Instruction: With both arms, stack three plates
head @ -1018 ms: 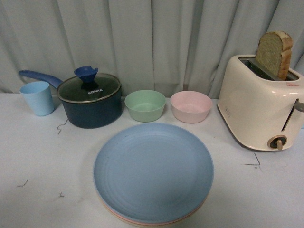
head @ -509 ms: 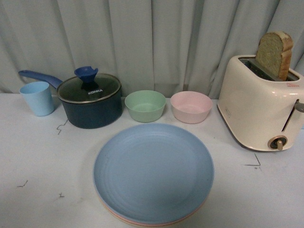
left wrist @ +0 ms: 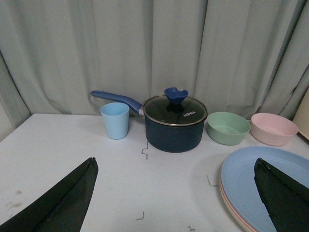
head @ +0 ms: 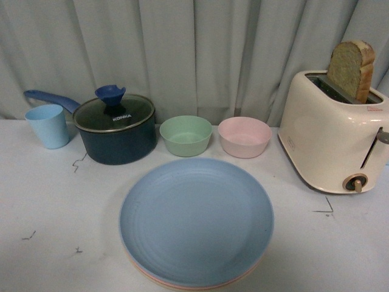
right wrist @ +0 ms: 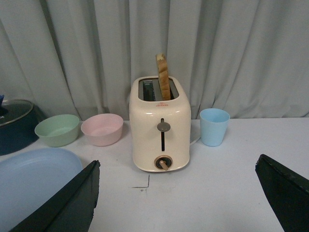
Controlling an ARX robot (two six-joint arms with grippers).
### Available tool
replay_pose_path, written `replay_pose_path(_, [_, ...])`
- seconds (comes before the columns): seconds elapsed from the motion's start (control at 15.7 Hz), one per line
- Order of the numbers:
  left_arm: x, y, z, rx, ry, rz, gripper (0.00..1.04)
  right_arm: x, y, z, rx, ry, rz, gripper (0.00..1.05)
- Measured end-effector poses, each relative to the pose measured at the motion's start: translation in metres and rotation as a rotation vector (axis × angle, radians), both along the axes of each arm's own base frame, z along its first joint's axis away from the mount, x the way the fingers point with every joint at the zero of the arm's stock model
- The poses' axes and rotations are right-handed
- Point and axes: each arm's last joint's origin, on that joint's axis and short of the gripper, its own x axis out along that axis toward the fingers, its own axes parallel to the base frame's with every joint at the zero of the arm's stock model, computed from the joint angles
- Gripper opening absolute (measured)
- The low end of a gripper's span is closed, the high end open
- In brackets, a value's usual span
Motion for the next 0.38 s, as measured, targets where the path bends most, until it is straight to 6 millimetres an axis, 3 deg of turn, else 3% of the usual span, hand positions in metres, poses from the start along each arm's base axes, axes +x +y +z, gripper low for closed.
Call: replay_pose_path(0.38, [0.0, 0.0, 0.0, 0.0, 0.0, 0.0, 0.98, 0.0, 0.0, 0.0, 0.0, 0.0, 0.0, 0.98])
